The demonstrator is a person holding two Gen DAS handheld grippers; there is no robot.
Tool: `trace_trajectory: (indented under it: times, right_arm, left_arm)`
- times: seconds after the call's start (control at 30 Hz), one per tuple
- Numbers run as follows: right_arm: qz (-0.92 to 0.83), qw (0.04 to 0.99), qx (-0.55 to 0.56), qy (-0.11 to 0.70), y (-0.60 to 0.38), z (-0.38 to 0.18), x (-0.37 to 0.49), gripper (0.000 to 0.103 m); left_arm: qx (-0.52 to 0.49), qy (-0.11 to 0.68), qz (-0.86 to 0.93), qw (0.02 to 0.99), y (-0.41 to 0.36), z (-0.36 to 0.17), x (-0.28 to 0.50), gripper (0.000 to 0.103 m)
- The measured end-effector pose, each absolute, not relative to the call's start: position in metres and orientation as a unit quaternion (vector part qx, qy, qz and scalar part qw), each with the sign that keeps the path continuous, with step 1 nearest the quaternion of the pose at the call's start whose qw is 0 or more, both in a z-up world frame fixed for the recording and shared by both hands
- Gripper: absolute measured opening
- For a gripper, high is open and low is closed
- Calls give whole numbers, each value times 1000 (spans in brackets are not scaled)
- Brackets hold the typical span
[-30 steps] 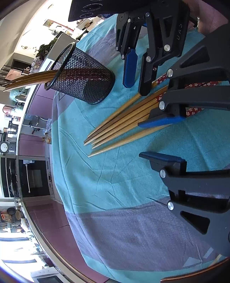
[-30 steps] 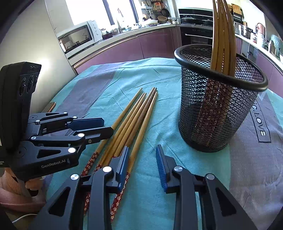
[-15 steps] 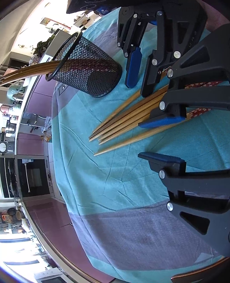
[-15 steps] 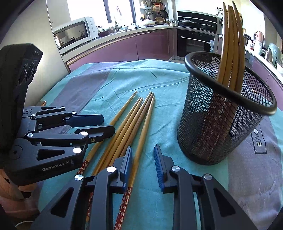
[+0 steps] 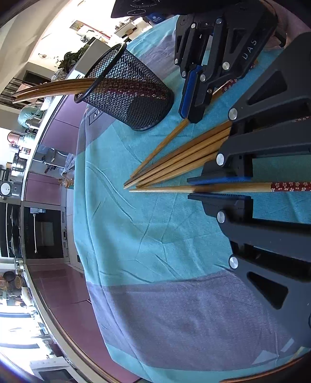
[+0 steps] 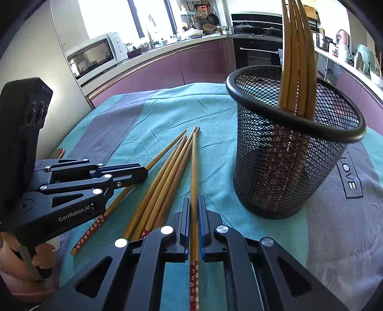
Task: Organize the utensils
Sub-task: 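Close the left gripper on a third wooden chopstick, then lift the chopstick upright and lower it into the mesh cup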
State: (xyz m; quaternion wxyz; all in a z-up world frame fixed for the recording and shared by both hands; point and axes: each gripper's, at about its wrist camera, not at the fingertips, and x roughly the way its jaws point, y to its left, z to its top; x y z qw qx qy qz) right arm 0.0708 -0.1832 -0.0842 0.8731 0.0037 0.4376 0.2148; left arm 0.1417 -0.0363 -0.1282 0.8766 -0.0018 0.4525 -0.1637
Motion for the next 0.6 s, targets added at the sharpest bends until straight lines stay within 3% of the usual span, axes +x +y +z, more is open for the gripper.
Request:
trace_trajectory:
  times: [0.6]
  right_arm:
    - [266, 892, 46, 362, -207, -26, 37, 5]
  left_arm:
    - [-13, 391, -213, 895, -27, -72, 105, 8]
